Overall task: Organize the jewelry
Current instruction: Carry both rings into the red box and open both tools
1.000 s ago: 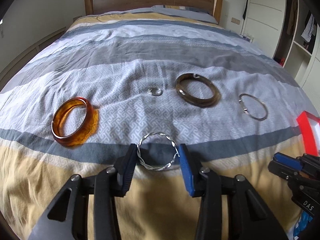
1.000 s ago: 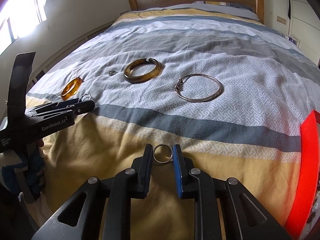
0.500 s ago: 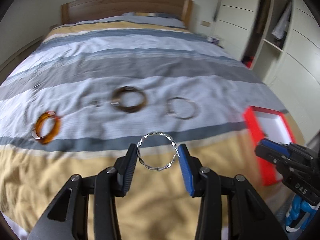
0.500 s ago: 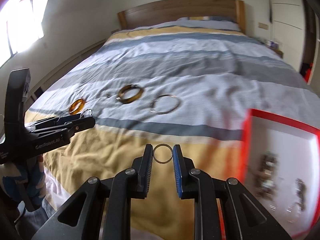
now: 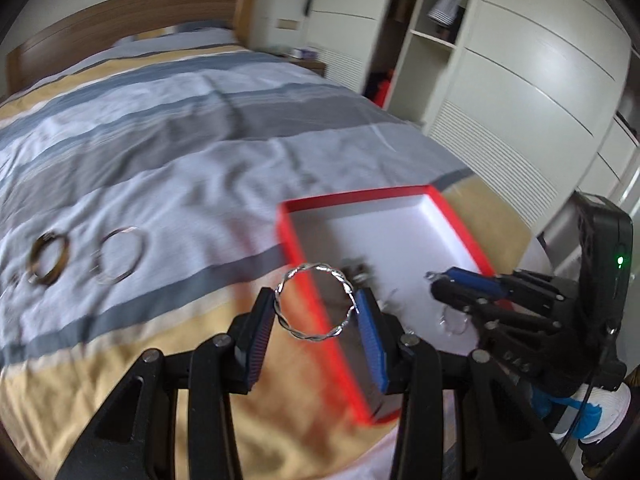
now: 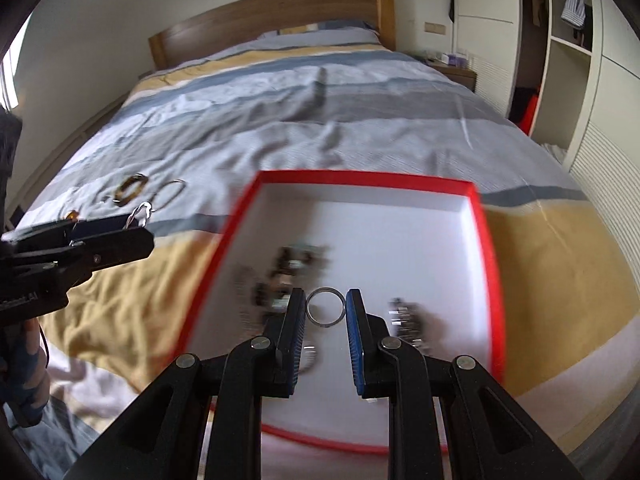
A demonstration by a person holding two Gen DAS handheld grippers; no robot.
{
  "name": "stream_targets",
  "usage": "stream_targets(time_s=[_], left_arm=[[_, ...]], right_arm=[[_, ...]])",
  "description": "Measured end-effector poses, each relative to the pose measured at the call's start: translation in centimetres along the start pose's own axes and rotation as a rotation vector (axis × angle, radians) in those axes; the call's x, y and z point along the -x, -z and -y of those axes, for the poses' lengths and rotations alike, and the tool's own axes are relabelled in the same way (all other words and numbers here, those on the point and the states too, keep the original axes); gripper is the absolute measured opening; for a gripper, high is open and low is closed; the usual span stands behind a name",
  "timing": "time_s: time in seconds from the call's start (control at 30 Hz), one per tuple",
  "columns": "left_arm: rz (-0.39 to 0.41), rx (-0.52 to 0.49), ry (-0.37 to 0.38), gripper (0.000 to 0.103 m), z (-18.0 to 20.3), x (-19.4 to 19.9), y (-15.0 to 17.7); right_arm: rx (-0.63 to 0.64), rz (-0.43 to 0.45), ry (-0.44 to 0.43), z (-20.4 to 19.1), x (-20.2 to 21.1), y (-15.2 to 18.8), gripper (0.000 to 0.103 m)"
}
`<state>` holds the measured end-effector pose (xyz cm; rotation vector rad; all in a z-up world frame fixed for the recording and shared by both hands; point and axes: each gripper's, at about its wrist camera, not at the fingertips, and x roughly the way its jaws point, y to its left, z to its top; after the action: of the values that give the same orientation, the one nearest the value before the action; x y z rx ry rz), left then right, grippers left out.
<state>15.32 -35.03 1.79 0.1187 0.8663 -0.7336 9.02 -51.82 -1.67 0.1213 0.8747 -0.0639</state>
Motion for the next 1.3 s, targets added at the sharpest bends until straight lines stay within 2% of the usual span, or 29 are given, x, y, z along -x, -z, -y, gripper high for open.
stream_targets(time_s=[0.13,0.43,0.9,1.03,1.17,1.3], left_arm=[[-0.041,-0.022,0.033,0.039,2.1,-3.6,-1.5],[-0.116,-0.039,0.004,0.039,2.8,-9.5,-1.5],[-0.155,-0.072,0.013,0.040,3.3,-10.7,-1.6],[-0.167,-0.068,0.016,0.041,3.4,-10.6,-1.7],[-0.186,-0.033,0.037,0.044,3.2,-10.1,-1.7],[-0.182,-0.018,0.024,0.044,3.4,-8.9,-1.5]], right_arm=[[0.003,-0.014,0.018,2.0,-1.5,-0.4,0.020],[0.021,-0.067,0.032,3.9,-4.4,-0.6,0.020],[0.082,-0.114,0.021,2.9,-4.5,-0.1,0.022],[0.072,-0.105,0.024,2.8,-2.8,0.5,0.032],[0.050,-0.088,0.039,3.1,-0.3,1.0,0.032],[0.035,-0.069,0.052,3.1,2.5,1.5,0.033]])
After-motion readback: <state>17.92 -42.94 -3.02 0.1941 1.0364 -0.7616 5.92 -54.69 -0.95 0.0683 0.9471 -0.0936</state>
